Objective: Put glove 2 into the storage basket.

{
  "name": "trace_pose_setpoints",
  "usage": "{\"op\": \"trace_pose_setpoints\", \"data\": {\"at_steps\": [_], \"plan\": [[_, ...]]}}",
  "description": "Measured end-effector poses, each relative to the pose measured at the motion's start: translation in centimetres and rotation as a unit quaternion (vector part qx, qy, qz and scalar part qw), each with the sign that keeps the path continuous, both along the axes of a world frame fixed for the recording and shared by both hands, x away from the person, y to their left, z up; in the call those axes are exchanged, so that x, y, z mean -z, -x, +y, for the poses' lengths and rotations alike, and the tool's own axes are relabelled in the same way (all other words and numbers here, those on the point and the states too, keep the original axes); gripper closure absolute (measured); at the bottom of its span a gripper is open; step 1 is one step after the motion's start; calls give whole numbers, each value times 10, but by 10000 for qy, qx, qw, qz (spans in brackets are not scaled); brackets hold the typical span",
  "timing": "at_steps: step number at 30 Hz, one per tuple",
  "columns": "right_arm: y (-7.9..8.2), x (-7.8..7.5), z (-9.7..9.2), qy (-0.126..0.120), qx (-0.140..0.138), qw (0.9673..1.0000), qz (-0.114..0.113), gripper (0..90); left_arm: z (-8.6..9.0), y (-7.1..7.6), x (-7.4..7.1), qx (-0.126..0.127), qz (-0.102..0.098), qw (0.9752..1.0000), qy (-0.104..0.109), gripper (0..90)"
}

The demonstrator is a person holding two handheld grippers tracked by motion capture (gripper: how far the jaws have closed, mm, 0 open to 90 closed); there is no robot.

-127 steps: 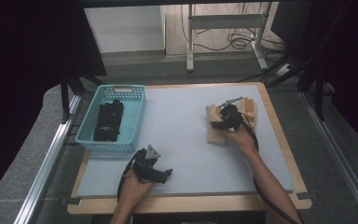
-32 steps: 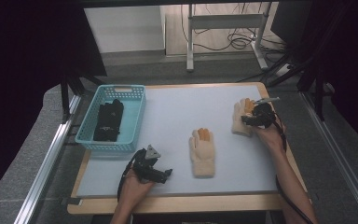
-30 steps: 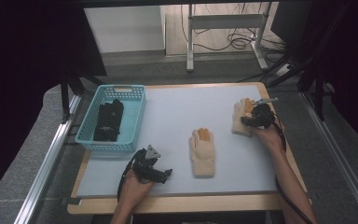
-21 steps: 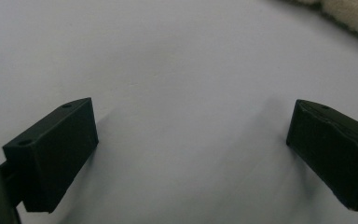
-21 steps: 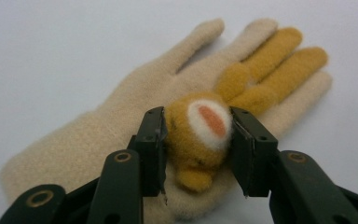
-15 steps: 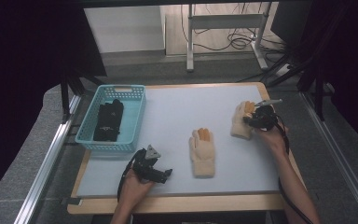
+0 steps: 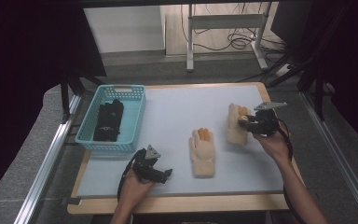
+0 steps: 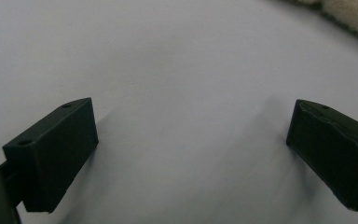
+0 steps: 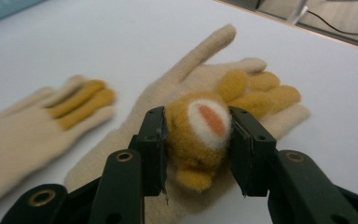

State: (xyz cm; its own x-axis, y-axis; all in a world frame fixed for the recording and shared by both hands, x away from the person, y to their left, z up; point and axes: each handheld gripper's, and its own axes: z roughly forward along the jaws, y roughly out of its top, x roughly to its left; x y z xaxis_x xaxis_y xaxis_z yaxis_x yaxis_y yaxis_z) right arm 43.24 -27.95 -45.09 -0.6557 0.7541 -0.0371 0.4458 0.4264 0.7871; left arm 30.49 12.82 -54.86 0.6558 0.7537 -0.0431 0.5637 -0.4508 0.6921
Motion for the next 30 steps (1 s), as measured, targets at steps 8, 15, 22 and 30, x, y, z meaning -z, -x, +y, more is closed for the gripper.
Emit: {"op": "trace_pose_setpoints", "data": {"at_steps": [8,15,22,30], "plan": [[40,-16,31,-174,-555,9983,30,587,0,0,0,3,-9,10000,-14,23],[68,-14,69,-132,-1022,9946,147,585,0,0,0,-5,-10,10000,-7,23],[77,2,106,78,-1305,9912,200,583,0,0,0,1,-14,10000,-12,23],[75,32,117,335,-1279,9904,395,577,0,0,0,14,-10,10000,-24,23]]}}
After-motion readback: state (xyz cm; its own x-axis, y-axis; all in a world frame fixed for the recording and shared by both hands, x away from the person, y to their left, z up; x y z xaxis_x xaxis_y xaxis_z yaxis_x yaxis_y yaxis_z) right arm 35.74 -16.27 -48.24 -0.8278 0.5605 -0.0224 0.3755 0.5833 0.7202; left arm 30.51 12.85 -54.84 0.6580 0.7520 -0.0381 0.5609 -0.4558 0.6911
